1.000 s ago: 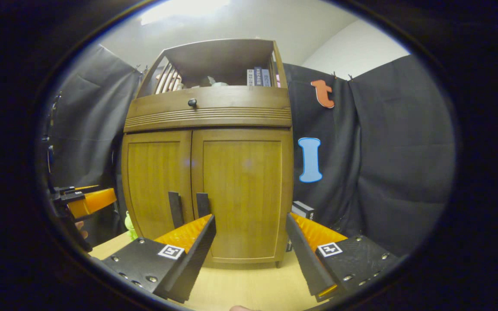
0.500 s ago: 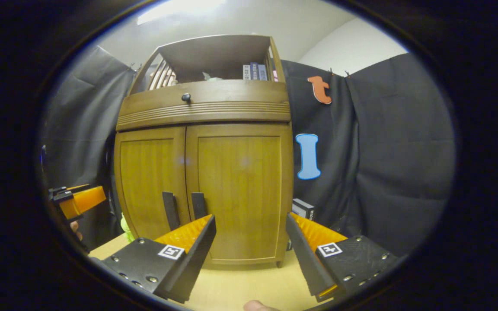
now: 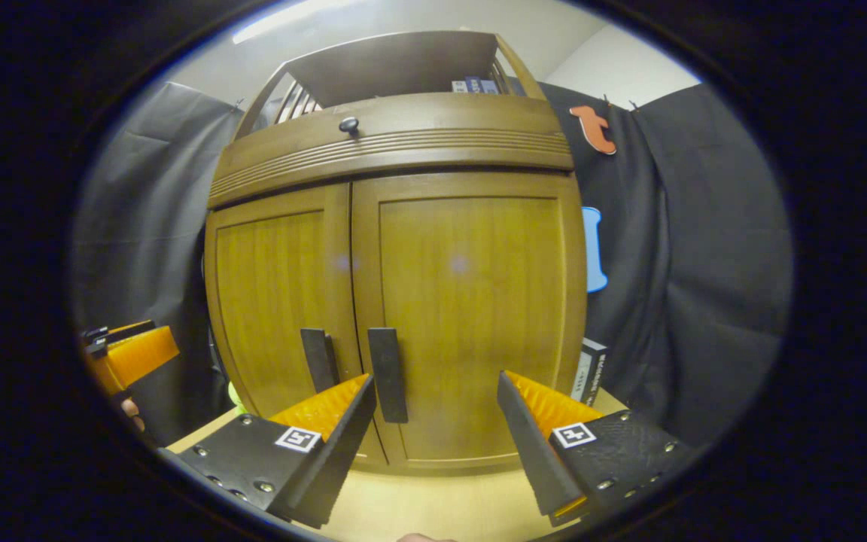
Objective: Open the right door of the double-door shoe cabinet with the right hand, and open the left door with the left hand.
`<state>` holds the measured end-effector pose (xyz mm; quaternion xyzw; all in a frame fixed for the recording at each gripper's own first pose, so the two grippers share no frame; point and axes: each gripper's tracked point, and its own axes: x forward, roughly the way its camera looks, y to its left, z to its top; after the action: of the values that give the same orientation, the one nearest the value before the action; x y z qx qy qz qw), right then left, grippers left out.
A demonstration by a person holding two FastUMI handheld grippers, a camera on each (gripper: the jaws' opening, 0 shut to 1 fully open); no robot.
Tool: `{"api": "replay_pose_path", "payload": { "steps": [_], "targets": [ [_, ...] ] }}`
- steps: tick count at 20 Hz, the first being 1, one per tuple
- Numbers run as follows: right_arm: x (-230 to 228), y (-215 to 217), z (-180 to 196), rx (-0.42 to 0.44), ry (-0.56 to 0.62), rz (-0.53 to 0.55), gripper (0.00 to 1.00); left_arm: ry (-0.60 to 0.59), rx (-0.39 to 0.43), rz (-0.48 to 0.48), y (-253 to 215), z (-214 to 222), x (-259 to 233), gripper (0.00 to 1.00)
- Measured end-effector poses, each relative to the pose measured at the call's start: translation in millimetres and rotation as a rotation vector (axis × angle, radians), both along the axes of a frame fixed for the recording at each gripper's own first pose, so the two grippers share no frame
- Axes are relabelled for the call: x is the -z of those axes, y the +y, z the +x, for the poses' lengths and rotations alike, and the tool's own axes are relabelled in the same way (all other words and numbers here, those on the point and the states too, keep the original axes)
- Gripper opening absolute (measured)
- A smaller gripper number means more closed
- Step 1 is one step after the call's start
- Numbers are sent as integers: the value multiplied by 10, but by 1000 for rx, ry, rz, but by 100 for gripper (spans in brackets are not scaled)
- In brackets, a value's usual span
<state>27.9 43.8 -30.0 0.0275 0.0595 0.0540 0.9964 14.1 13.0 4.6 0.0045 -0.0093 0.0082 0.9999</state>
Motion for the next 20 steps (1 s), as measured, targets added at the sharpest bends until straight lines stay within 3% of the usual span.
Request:
{"api": "replay_pose_path", "payload": {
  "steps": [4,6,9,11,12,13,15,16,18,19,20],
  "targets": [
    [65,97,127,-25,20,-13,94,17,9,-11,-11,54,37,89],
    [135,114,175,-11,48,-9,99,26,30,-15,-51,83,44,89],
    [203,130,194,4,72,-4,94,-8,49,-38,-138,60,-51,89],
    [235,312,197,-82,72,16,73,-10,10,-34,-71,48,-53,94],
    [233,265,198,-72,64,-7,61,-17,6,-36,-65,38,-86,89],
    [222,239,205,-67,59,-31,49,-19,7,-28,-82,28,-87,94],
    [243,288,216,-82,63,-25,24,-23,2,-11,-61,32,-93,89],
    [247,291,194,-96,72,-4,24,-21,-4,-8,-41,30,-97,94],
    [213,298,168,-130,79,15,24,-25,-15,3,-1,24,-97,89],
    [184,298,152,-142,77,13,24,-28,-23,7,13,15,-102,94],
    [153,287,128,-150,71,11,24,-32,-30,7,30,9,-118,89]
  ]
}}
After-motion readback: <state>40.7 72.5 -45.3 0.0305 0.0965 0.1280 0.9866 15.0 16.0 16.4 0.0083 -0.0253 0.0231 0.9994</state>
